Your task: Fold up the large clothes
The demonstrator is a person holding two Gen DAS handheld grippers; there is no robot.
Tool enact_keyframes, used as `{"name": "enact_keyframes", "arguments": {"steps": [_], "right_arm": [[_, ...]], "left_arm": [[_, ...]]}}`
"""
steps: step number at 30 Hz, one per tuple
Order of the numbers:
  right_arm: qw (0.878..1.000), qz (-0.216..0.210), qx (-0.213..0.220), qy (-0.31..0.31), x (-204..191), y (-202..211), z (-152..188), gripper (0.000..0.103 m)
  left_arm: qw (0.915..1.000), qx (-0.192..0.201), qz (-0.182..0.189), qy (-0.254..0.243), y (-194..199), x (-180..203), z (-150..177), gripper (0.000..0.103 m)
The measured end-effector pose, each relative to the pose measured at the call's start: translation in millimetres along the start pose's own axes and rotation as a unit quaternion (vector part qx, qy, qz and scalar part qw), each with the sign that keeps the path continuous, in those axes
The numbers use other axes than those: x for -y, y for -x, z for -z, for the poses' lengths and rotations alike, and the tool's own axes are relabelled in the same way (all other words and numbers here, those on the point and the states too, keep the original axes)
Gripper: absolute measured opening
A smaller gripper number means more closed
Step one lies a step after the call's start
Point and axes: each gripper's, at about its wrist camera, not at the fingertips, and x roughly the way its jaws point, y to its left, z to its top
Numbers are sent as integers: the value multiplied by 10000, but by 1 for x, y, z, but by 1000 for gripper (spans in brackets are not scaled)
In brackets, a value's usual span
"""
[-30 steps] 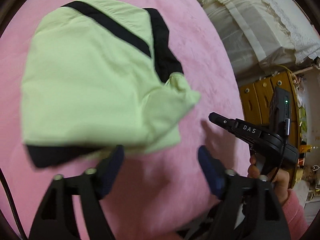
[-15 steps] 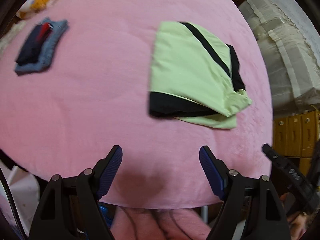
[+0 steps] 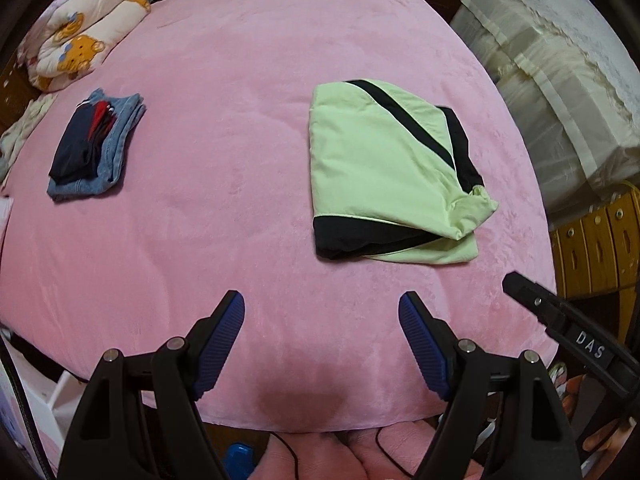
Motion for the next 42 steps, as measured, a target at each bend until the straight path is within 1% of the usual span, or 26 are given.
{"name": "enact_keyframes", "arguments": {"steps": [4,7,9,12,14,17,19,20,21,22,23,27,28,31,35,37,38,39,41,42], "right_arm": [[10000,-23,29,9,1,-6,-10,61],[9999,96,-56,-20,5,-16,-21,63],[9998,144,-113,-88,10,-27,-32,63],[9994,210,-193,-208,25,-47,-55,64],[9991,181,-240,-289,36,-63,-72,64],[9986,66,-354,-377,52,-90,-97,67],[9982,-62,-451,-382,67,-117,-116,67],[9979,-107,-507,-387,71,-124,-120,70],[9968,-283,-627,-403,79,-140,-128,72],[9960,-365,-700,-419,85,-150,-132,73],[9956,-379,-756,-410,90,-160,-134,76],[9947,-319,-932,-304,111,-189,-135,76],[9931,-419,-1038,-363,118,-198,-134,76],[9853,-1041,-1235,-561,133,-217,-136,76],[9727,-1628,-1427,-834,138,-237,-145,76],[9658,-1946,-1493,-842,132,-246,-151,66],[9642,-1996,-1556,-787,128,-251,-154,53],[9660,-1887,-1638,-657,123,-256,-156,44],[9700,-1736,-1648,-430,114,-255,-157,37],[9717,-1691,-1608,-371,111,-251,-157,29]], "left_arm": [[9998,-124,-104,-85,-13,4,-10,79],[9994,-328,-95,-13,-28,5,-24,83],[9991,-396,-120,5,-39,7,-33,83],[9983,-555,-194,41,-64,12,-53,84],[9978,-638,-189,80,-85,15,-68,84],[9969,-770,-135,109,-120,17,-90,84],[9959,-879,-178,70,-149,19,-106,84],[9959,-897,-138,66,-159,19,-111,84],[9958,-908,-65,62,-172,19,-117,84],[9958,-914,-12,84,-182,18,-121,84],[9954,-952,38,125,-193,17,-125,84],[9928,-1112,393,222,-228,11,-134,84],[9919,-1151,496,201,-237,10,-136,84],[9893,-1277,701,115,-260,9,-142,83],[9853,-1339,999,365,-281,-1,-155,83],[9827,-1320,1153,607,-289,-7,-160,82],[9820,-1321,1167,681,-292,-8,-162,79],[9821,-1316,1137,724,-294,-9,-163,76],[9837,-1277,1043,711,-293,-6,-164,63],[9850,-1223,1004,690,-290,-5,-163,59]]}}
